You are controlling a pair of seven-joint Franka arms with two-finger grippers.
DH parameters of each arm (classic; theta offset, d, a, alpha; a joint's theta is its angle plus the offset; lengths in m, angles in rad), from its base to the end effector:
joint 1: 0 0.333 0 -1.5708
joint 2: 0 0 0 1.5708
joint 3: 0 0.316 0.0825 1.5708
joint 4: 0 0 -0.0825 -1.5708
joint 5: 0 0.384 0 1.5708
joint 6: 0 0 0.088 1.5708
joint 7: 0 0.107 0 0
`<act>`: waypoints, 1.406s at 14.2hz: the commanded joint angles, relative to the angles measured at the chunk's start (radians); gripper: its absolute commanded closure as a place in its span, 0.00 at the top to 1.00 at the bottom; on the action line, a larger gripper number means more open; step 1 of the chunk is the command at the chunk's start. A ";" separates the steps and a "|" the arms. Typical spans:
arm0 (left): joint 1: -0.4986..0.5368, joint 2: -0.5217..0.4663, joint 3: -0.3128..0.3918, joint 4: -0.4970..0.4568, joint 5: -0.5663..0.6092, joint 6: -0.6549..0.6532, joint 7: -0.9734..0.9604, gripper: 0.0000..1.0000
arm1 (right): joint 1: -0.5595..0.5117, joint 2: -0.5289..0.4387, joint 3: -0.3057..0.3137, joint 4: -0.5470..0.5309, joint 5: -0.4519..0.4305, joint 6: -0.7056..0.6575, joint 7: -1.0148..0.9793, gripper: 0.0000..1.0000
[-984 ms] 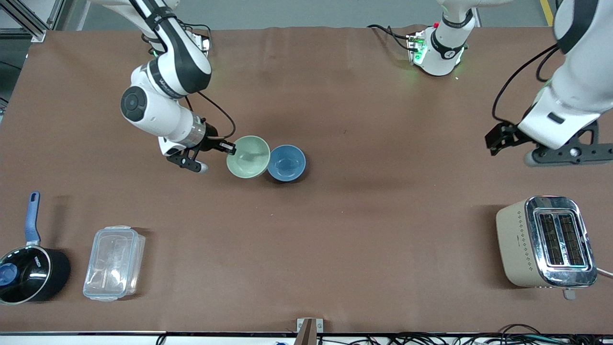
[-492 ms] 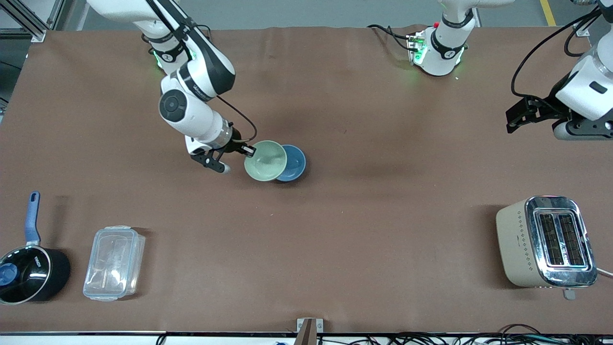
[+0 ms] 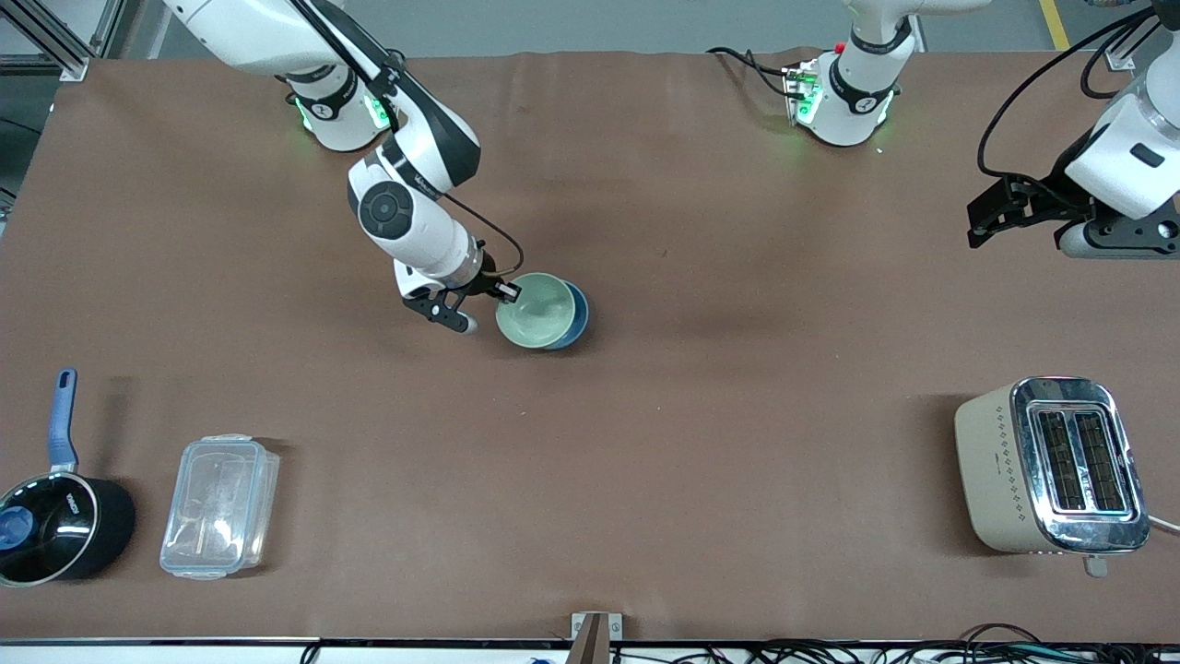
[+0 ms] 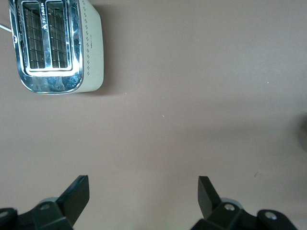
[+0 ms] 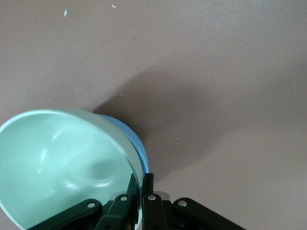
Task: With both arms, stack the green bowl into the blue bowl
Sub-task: 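Lower the green bowl into the blue bowl with the right gripper, then open the right gripper and lift it off the green bowl rim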
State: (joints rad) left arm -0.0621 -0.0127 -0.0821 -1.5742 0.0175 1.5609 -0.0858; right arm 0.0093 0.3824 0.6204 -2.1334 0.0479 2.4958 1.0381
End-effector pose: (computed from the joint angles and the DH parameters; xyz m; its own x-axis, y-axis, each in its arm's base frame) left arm 0.5442 -0.0774 0.6290 0.9983 -0.0582 0.0010 -0.0582 -0.9981 -0.0185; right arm 0.4703 0.3364 0.2634 0.8744 -0.4447 -0.1940 -0.4750 -0.8660 -0.1563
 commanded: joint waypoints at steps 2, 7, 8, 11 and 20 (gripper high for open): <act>-0.004 -0.032 -0.002 -0.030 -0.016 0.007 0.006 1.00 | 0.012 0.021 0.021 0.015 -0.034 0.002 0.042 0.00; -0.007 -0.030 -0.004 -0.029 -0.014 0.007 0.008 1.00 | 0.015 0.058 0.022 0.015 -0.037 0.040 0.042 0.01; -0.002 -0.030 -0.002 -0.027 -0.014 0.007 0.008 1.00 | 0.015 0.058 0.022 0.015 -0.042 0.046 0.042 0.01; 0.001 -0.035 0.005 -0.020 -0.013 0.005 0.029 1.00 | 0.014 0.058 0.022 0.015 -0.051 0.048 0.040 0.04; -0.011 -0.010 -0.001 -0.006 0.013 0.007 0.028 1.00 | -0.029 -0.061 0.009 0.039 -0.089 -0.090 -0.012 1.00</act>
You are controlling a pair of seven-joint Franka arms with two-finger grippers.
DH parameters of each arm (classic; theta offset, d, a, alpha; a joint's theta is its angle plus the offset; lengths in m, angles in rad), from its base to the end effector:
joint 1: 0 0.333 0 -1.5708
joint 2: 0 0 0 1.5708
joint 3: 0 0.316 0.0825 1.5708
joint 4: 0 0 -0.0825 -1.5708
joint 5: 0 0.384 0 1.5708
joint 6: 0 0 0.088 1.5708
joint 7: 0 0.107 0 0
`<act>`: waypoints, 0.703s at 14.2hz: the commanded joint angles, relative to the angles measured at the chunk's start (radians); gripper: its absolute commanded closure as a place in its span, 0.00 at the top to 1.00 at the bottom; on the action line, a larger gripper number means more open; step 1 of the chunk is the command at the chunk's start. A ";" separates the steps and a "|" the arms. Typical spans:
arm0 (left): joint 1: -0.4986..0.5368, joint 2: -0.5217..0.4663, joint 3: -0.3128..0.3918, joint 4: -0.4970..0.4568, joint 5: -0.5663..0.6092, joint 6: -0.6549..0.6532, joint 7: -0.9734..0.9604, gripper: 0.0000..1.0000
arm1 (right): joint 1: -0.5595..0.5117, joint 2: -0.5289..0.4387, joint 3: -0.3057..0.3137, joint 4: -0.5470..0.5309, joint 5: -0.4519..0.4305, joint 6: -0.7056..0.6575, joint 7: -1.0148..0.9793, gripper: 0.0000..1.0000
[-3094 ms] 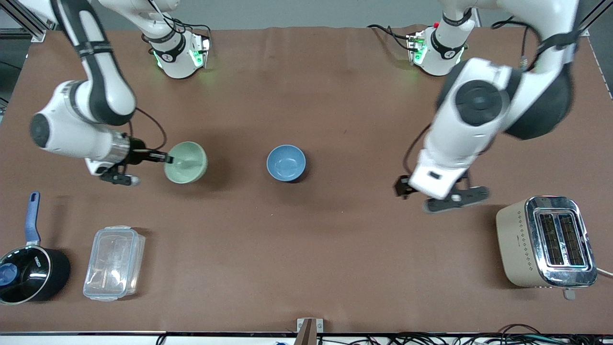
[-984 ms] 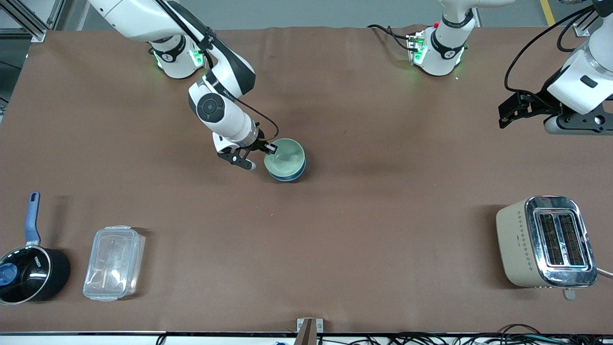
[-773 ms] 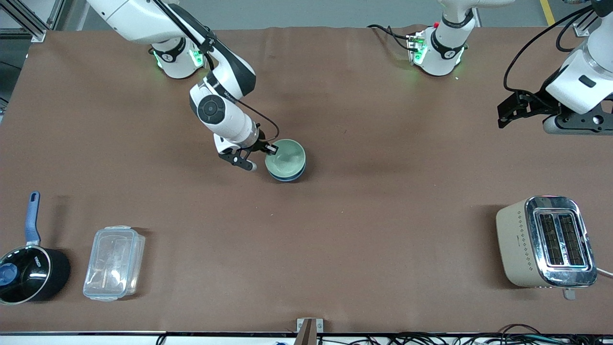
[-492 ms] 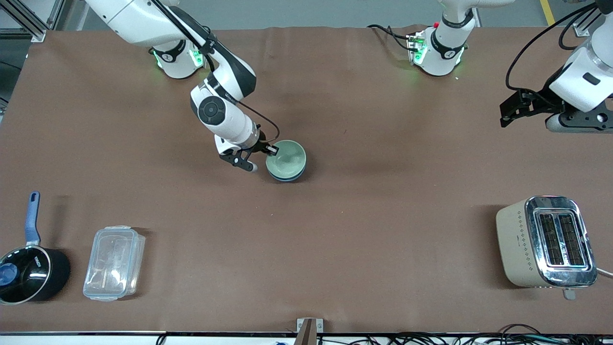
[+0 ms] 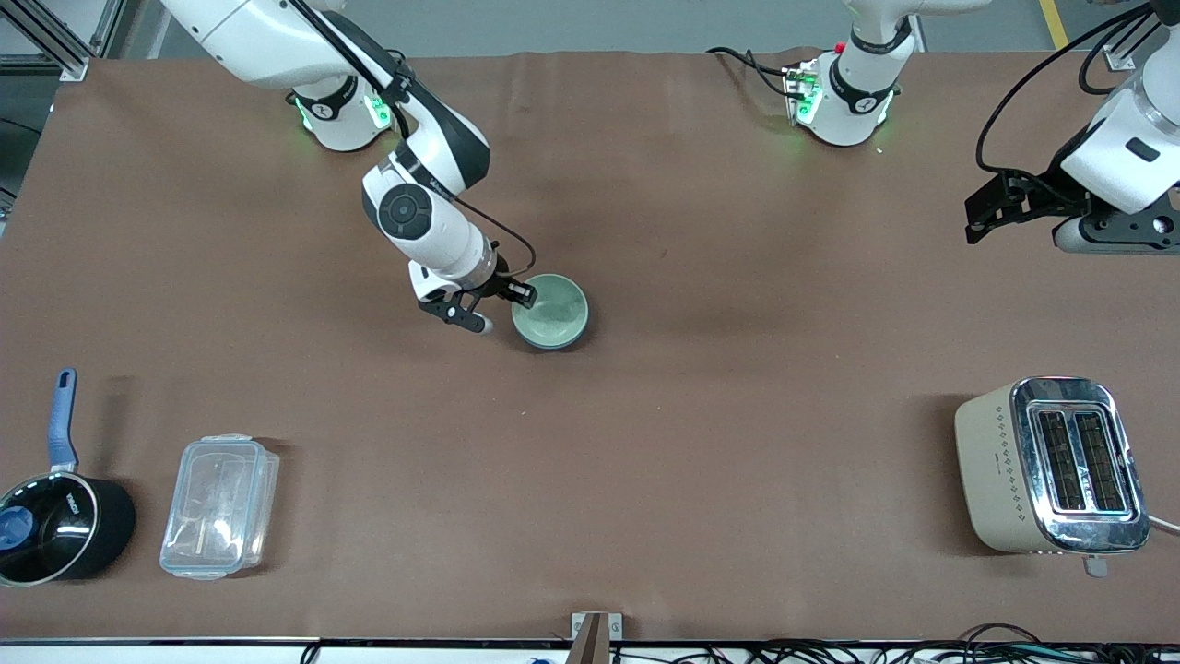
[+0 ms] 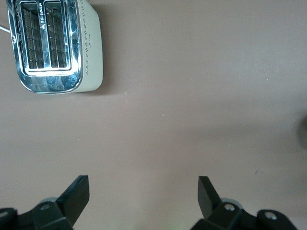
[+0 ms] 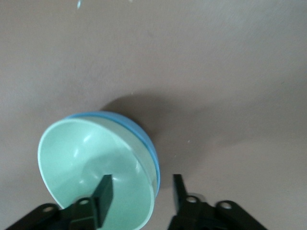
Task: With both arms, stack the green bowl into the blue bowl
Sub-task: 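Open the right gripper and lift it off the green bowl rim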
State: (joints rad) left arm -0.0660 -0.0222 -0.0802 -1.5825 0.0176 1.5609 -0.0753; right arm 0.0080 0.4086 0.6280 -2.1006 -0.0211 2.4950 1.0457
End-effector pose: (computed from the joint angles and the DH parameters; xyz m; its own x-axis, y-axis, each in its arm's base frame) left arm 0.5410 -0.0783 0.6303 0.9975 -0.0707 0.0020 -0.0706 -0.9973 -0.0193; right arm 0.4773 0.3435 0.2648 0.8984 -0.4087 -0.1606 -0.4325 -0.8870 -0.1619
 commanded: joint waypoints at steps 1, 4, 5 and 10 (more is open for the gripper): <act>-0.012 0.013 -0.004 0.018 0.019 0.007 0.016 1.00 | -0.036 -0.130 -0.019 0.028 -0.020 -0.163 -0.067 1.00; -0.012 0.021 -0.004 0.027 0.021 0.007 0.015 1.00 | -0.036 -0.264 -0.154 0.121 -0.020 -0.436 -0.296 1.00; -0.009 0.019 -0.004 0.030 0.021 0.007 0.014 1.00 | -0.036 -0.307 -0.198 0.128 -0.020 -0.474 -0.368 1.00; -0.006 0.016 -0.004 0.042 0.021 -0.004 0.022 1.00 | -0.043 -0.482 -0.419 0.126 -0.019 -0.590 -0.741 1.00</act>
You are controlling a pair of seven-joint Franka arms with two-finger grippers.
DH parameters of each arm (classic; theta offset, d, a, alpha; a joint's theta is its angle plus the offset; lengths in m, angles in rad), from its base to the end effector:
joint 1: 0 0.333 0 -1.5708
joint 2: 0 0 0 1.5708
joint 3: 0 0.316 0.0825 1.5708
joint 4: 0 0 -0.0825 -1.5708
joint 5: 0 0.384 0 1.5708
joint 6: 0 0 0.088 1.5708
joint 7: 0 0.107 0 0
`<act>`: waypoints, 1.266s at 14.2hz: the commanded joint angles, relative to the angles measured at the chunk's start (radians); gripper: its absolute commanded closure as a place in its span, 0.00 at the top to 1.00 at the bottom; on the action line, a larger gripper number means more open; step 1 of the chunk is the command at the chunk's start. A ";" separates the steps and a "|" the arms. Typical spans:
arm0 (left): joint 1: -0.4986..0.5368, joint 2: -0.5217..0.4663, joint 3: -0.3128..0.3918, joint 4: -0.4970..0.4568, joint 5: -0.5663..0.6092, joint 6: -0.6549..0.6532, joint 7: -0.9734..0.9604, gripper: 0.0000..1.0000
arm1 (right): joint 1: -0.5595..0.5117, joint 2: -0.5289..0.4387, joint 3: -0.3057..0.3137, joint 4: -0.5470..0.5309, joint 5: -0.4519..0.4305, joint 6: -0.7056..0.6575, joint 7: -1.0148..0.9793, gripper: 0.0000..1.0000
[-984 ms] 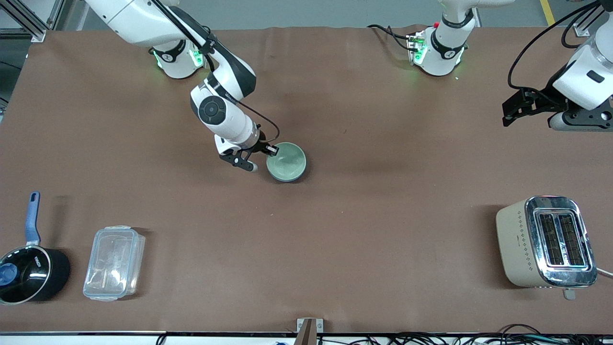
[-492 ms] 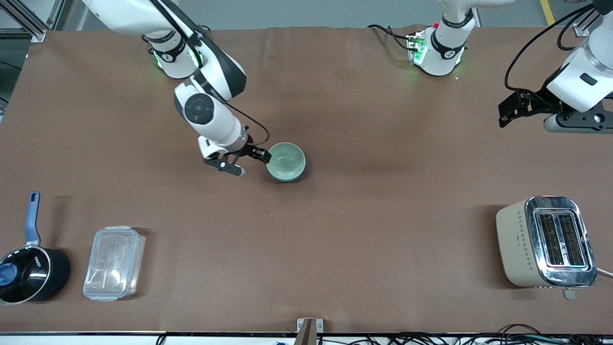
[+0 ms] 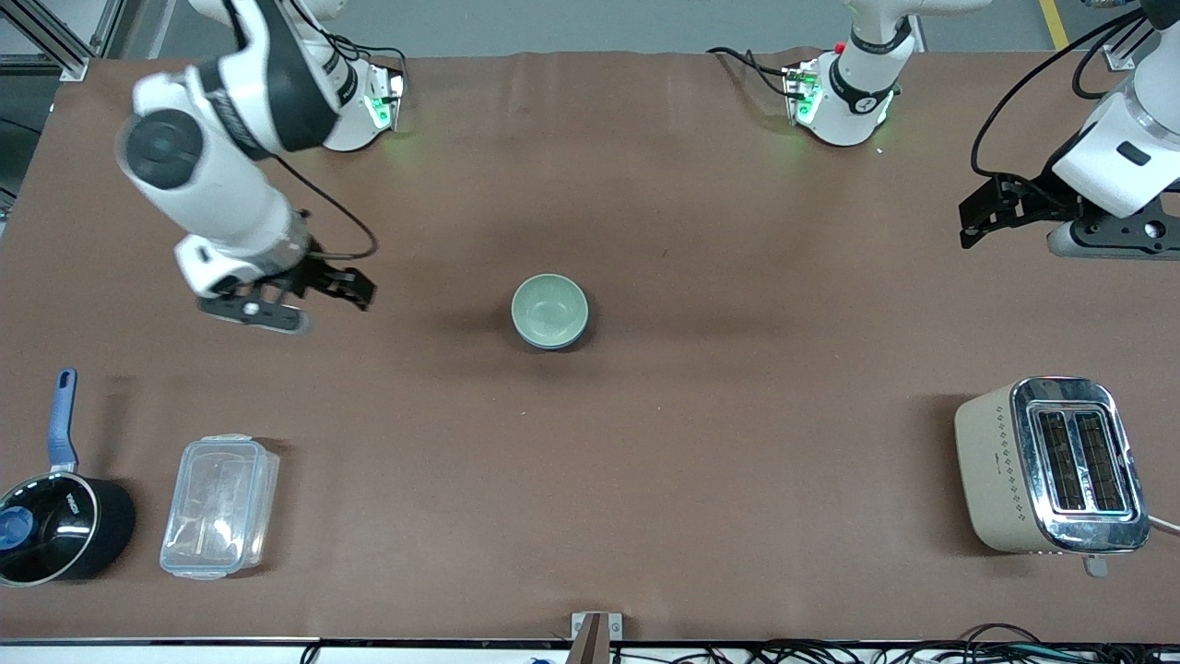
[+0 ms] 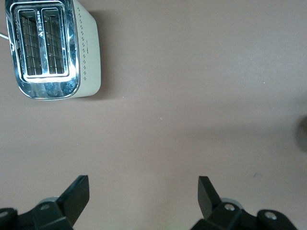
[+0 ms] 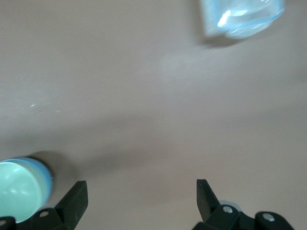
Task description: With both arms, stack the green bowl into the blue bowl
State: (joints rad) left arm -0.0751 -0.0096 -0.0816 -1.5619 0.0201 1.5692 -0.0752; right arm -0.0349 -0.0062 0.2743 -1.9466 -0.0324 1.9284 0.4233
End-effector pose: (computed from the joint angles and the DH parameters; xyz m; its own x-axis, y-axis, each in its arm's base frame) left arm 0.5452 -0.0842 0.6339 0.9965 -0.0814 0.0184 -0.0810 -0.9965 -0.0196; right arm 0.5398 0.1297 0.4796 0.9852 -0.1715 0.0018 -0.1715 -0.9846 0.0342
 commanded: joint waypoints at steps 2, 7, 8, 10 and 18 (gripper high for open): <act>0.005 0.003 -0.003 0.022 0.018 -0.012 0.035 1.00 | 0.001 -0.113 -0.169 -0.011 0.000 -0.072 -0.259 1.00; 0.005 0.003 -0.003 0.022 0.018 -0.012 0.057 1.00 | 0.010 -0.087 -0.276 0.286 0.009 -0.336 -0.327 1.00; 0.006 0.000 -0.003 0.022 0.017 -0.012 0.058 1.00 | 0.009 -0.084 -0.285 0.314 0.011 -0.342 -0.327 1.00; 0.008 -0.001 -0.003 0.022 0.015 -0.018 0.057 1.00 | 0.012 -0.057 -0.310 0.391 0.012 -0.379 -0.330 1.00; 0.005 0.002 -0.003 0.023 0.017 -0.018 0.055 1.00 | 0.016 -0.012 -0.308 0.430 0.012 -0.482 -0.385 1.00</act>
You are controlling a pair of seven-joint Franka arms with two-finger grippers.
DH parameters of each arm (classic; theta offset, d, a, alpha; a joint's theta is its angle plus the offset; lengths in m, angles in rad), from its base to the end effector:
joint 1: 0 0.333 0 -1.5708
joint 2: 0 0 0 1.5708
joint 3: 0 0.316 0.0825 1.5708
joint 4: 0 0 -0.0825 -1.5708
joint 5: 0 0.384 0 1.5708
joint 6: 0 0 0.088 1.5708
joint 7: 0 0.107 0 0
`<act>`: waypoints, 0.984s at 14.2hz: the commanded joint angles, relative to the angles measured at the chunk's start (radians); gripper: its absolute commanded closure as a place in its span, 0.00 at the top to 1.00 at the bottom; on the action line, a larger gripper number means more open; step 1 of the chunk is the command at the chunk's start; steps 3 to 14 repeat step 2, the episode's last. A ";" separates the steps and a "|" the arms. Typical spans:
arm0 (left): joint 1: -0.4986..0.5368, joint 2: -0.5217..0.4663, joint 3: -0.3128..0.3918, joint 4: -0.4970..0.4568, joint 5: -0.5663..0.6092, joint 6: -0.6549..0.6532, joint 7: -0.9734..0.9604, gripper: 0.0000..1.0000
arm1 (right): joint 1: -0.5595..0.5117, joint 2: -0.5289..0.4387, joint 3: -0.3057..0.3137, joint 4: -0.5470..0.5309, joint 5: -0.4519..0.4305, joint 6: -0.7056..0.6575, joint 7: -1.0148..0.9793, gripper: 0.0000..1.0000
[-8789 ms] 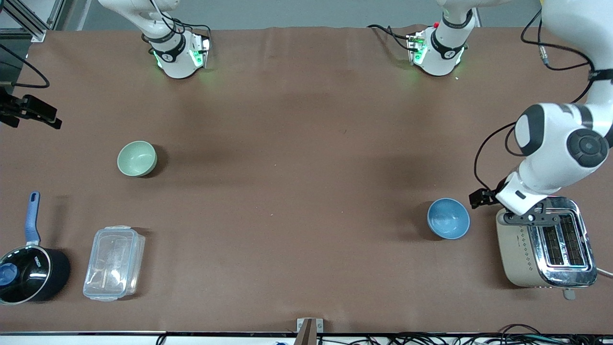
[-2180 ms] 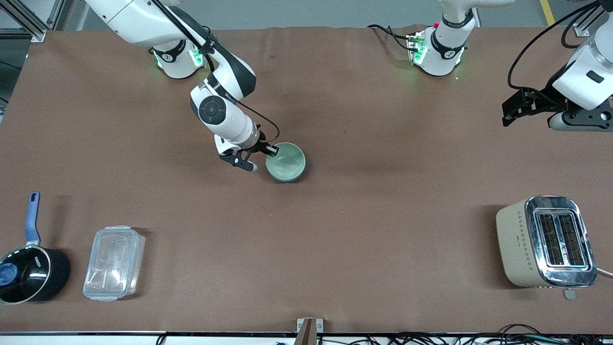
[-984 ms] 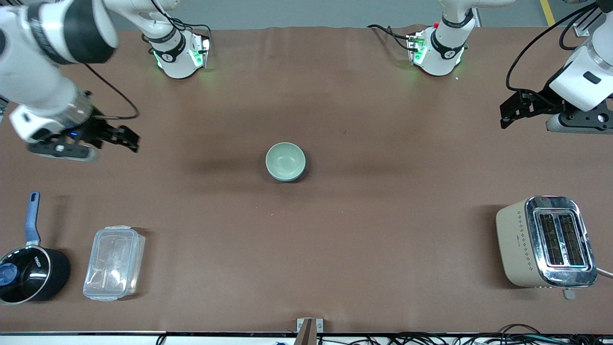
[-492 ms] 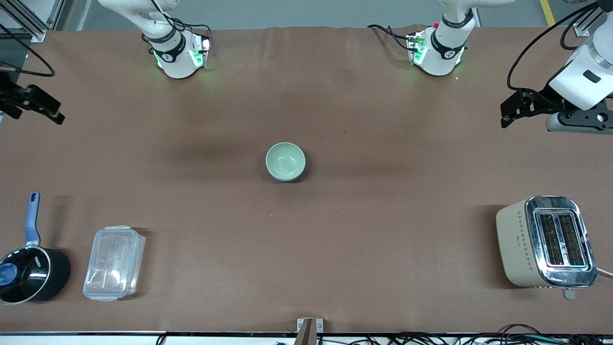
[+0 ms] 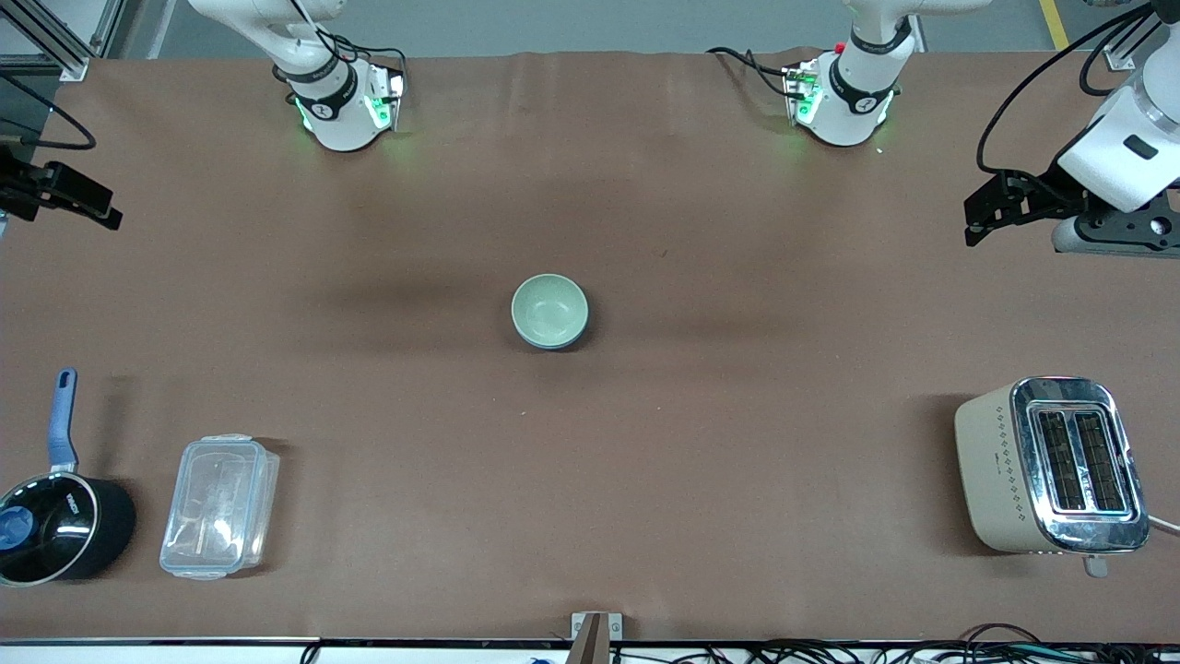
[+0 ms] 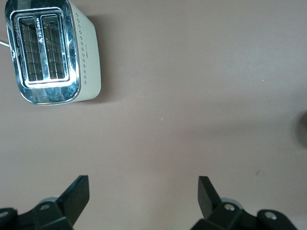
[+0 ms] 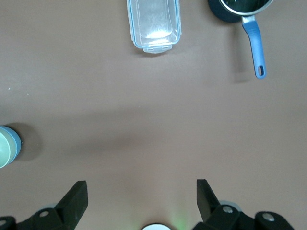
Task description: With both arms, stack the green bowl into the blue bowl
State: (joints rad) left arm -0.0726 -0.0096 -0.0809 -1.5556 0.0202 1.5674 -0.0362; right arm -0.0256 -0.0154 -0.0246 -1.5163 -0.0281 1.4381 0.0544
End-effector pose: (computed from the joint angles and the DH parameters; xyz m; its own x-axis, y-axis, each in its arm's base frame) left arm 0.5454 -0.0824 0.6367 0.9929 -0.1169 0.0221 -0.1165 -0.9930 -0.0202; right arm 0.5352 -0.0303 0.6471 0.9923 -0.1080 -0.0611 -0.1062 -0.9939 0.0310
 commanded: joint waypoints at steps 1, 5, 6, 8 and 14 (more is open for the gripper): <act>0.002 0.002 -0.003 0.017 0.017 -0.017 0.016 1.00 | 0.006 -0.003 -0.009 -0.013 0.008 0.016 -0.018 1.00; 0.004 0.002 -0.003 0.017 0.017 -0.017 0.016 1.00 | 0.004 -0.004 -0.014 -0.018 0.032 0.027 -0.027 1.00; 0.004 0.002 -0.003 0.017 0.017 -0.017 0.016 1.00 | 0.004 -0.004 -0.014 -0.018 0.032 0.027 -0.027 1.00; 0.004 0.002 -0.003 0.017 0.017 -0.017 0.016 1.00 | 0.004 -0.004 -0.014 -0.018 0.032 0.027 -0.027 1.00; 0.004 0.002 -0.003 0.017 0.017 -0.017 0.016 1.00 | 0.004 -0.004 -0.014 -0.018 0.032 0.027 -0.027 1.00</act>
